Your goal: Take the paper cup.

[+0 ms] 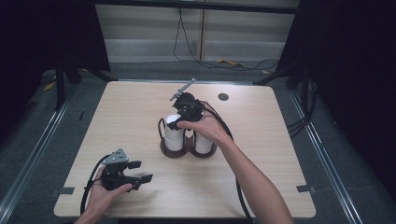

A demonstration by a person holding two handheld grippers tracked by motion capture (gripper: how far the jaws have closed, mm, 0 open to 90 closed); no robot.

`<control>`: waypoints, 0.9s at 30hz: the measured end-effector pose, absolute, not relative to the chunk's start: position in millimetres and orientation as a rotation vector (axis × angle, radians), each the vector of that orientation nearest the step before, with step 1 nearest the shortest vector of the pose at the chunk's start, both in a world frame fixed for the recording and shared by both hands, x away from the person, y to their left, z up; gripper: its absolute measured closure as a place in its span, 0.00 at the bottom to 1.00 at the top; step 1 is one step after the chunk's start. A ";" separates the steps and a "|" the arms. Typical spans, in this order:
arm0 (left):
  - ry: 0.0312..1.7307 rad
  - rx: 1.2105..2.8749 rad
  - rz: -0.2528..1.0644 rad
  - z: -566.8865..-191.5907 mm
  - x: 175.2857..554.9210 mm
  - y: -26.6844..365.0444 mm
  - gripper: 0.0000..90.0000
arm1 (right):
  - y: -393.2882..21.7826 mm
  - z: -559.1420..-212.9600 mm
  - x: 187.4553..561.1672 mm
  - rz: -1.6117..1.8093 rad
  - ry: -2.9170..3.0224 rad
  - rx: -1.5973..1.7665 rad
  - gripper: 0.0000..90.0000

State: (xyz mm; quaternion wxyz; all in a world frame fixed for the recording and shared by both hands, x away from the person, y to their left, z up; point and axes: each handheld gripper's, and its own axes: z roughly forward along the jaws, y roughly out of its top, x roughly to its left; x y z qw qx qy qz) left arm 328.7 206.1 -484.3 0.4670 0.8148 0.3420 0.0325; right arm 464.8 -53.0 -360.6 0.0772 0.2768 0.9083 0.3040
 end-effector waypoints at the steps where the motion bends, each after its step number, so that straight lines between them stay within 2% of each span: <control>1: 0.839 1.999 0.080 -484.3 328.7 206.1 0.26 | -53.7 -360.1 464.9 0.924 2.718 0.826 0.42; 27: 0.838 1.999 0.078 -484.4 328.7 205.6 0.26 | -60.6 -342.0 459.3 0.980 2.690 0.819 0.43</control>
